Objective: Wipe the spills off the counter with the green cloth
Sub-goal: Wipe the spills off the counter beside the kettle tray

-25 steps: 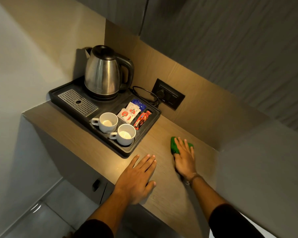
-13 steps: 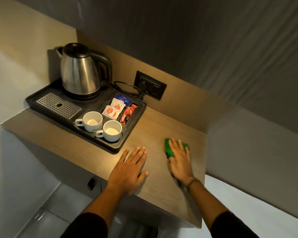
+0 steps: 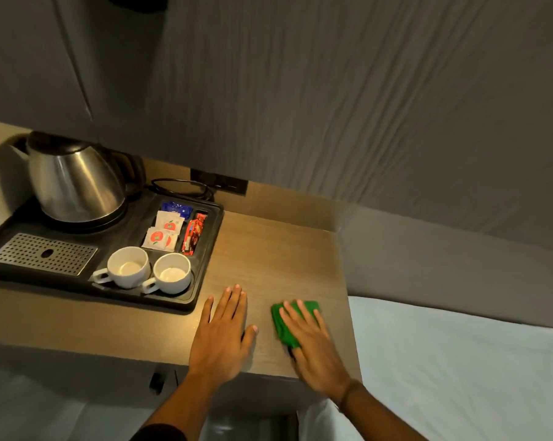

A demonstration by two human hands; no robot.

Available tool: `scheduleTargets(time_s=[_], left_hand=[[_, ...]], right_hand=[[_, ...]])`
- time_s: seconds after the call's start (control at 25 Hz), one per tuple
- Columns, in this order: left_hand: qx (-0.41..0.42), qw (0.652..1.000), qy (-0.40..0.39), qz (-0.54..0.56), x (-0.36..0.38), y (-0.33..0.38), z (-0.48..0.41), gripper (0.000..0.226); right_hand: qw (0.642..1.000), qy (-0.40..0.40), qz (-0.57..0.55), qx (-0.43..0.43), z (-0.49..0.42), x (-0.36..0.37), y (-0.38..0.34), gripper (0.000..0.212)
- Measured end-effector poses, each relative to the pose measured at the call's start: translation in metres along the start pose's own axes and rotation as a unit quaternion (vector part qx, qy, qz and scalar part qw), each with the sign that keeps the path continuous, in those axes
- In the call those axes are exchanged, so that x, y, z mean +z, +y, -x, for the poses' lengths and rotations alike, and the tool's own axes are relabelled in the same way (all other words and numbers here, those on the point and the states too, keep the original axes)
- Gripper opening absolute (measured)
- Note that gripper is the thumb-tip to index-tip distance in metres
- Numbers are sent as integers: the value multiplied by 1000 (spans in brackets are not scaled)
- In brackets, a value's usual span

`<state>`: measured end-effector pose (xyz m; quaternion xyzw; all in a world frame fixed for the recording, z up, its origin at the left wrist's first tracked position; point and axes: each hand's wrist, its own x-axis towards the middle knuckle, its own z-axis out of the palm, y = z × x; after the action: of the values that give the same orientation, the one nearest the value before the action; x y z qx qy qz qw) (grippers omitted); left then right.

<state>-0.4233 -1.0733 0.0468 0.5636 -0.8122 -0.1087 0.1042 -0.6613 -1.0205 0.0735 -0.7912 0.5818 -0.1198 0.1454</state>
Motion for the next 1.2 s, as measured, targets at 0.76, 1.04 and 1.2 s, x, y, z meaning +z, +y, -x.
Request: scheduleTargets(time_s=[0.76, 1.04, 1.2], left_hand=[[6, 1000, -30, 0, -8, 2, 1, 74], [-43, 999, 15, -15, -28, 16, 118, 75], [-139, 989, 30, -42, -18, 28, 241, 78]], right_hand=[[950, 139, -75, 268, 1, -22, 2, 65], [990, 129, 17, 61, 45, -18, -38, 87], [994, 84, 37, -59, 94, -1, -84, 95]])
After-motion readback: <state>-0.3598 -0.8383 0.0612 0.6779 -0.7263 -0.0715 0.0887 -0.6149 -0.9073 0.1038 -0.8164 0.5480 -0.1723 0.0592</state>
